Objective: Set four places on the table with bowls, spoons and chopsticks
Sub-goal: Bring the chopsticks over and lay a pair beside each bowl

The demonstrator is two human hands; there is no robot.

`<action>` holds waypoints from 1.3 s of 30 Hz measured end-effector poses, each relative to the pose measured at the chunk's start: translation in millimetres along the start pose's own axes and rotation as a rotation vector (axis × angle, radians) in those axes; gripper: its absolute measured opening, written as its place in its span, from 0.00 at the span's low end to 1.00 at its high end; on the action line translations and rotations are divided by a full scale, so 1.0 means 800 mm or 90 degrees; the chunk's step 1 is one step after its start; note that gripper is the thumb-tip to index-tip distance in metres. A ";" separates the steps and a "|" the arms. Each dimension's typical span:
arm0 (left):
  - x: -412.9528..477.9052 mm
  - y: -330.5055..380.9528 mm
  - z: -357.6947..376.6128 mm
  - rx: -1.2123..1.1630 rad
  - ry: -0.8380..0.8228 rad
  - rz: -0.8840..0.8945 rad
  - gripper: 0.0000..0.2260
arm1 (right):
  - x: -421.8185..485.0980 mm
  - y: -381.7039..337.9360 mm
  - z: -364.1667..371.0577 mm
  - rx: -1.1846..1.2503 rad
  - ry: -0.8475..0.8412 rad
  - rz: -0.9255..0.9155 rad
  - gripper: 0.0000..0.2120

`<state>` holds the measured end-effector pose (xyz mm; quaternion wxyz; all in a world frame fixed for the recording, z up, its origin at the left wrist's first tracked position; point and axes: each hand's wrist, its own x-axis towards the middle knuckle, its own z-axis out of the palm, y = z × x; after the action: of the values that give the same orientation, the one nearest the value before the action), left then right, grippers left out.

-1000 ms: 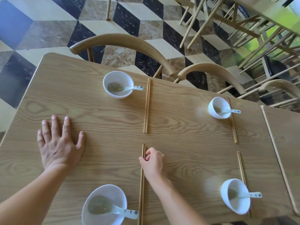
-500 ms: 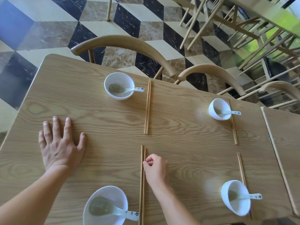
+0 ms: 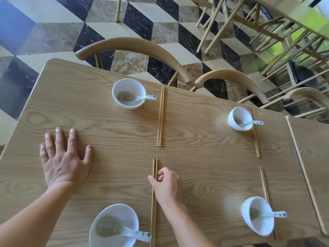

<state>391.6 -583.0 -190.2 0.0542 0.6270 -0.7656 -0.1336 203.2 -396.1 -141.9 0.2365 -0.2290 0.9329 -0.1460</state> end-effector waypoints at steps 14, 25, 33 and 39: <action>-0.001 0.001 -0.005 -0.003 -0.001 -0.004 0.35 | -0.001 0.000 -0.002 -0.015 0.011 -0.011 0.05; -0.001 0.001 -0.001 -0.003 0.000 -0.004 0.35 | -0.005 0.001 -0.004 -0.002 0.020 -0.011 0.09; 0.001 0.001 -0.002 0.007 -0.006 -0.006 0.35 | -0.031 0.012 0.004 -0.041 -0.019 -0.017 0.12; 0.000 0.001 -0.001 0.000 -0.003 -0.005 0.35 | -0.032 0.013 0.004 -0.027 -0.021 -0.010 0.07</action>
<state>390.9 -583.2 -189.1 0.0519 0.6293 -0.7635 -0.1357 221.2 -374.6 -139.1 0.2458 -0.2439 0.9298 -0.1247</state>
